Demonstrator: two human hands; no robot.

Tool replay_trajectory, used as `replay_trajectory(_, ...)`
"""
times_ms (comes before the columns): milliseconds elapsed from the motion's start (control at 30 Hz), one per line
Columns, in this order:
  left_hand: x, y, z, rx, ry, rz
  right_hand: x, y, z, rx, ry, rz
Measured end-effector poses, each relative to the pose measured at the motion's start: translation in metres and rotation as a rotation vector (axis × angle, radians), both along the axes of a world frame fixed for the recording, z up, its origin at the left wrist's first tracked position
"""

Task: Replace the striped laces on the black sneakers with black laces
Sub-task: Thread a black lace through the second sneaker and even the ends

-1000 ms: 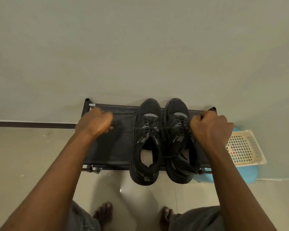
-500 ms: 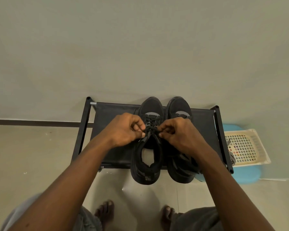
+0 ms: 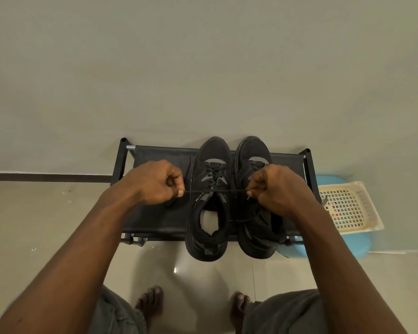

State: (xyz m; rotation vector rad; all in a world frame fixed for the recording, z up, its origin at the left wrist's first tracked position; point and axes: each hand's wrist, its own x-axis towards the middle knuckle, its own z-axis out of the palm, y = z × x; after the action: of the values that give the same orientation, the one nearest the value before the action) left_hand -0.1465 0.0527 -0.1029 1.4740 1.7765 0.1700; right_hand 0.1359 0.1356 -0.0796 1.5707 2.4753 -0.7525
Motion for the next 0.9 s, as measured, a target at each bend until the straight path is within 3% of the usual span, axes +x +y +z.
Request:
replay_trajectory(67, 0.0, 0.001, -0.002, -0.036, -0.048, 0.029, -0.001, 0.0, -0.003, -0.003, 0.04, -0.026)
replay_trajectory(167, -0.003, -0.002, 0.002, -0.091, -0.265, 0.105, 0.008, 0.003, 0.004, -0.199, 0.226, -0.099)
replay_trajectory(367, 0.019, 0.007, 0.009, 0.124, -0.767, 0.304, -0.003, -0.008, 0.013, -0.422, 0.707, -0.195)
replay_trajectory(500, 0.053, 0.013, 0.01, 0.132, -1.055, 0.501, -0.032, -0.014, 0.002, -0.538, 0.982, -0.329)
replay_trajectory(667, 0.07, 0.018, 0.003, 0.118, -1.099, 0.771, -0.05, -0.015, -0.014, -0.615, 1.128, -0.54)
replay_trajectory(900, 0.078, 0.02, -0.003, 0.123, -0.975, 0.852, -0.053, -0.01, -0.028, -0.663, 1.075, -0.52)
